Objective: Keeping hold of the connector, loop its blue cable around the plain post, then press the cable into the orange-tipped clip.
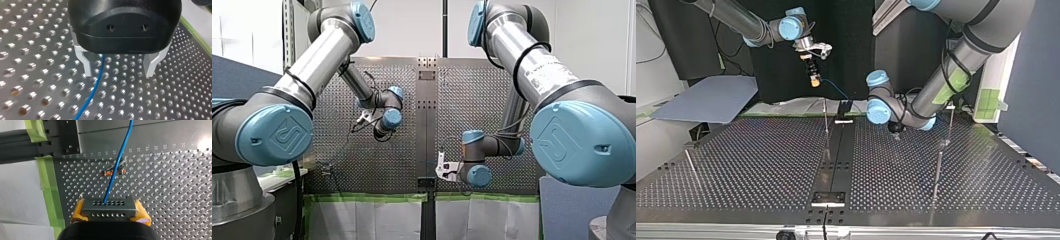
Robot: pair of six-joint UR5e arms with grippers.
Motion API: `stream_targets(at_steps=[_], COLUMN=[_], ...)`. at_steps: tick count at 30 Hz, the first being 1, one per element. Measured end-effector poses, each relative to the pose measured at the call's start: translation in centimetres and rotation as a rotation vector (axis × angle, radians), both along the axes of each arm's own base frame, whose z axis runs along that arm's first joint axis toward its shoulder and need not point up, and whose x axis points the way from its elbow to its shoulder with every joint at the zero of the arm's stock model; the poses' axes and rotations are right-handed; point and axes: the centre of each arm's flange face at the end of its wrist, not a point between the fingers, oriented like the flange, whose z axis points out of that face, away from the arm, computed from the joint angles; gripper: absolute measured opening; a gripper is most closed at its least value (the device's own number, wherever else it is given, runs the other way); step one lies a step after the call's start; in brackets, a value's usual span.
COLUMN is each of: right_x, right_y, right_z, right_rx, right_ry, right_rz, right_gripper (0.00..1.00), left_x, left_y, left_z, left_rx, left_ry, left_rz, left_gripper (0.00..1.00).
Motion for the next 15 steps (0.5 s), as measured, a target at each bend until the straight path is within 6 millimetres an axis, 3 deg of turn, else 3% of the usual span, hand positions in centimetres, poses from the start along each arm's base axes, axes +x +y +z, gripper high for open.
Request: stream_targets(at_steps=[15], right_x=[0.5], right_y=[0.4], right_z=[0.1], right_rx=[-0.003], right_ry=[0.0], right_rz=[0.012], right_gripper=[0.02], left_x=[0.4], left_y=[-1.9], left_z=[-1.5], left_rx=[-0.093], left_ry=[-0.034], left_rz=[-0.054], left_gripper=[0.99])
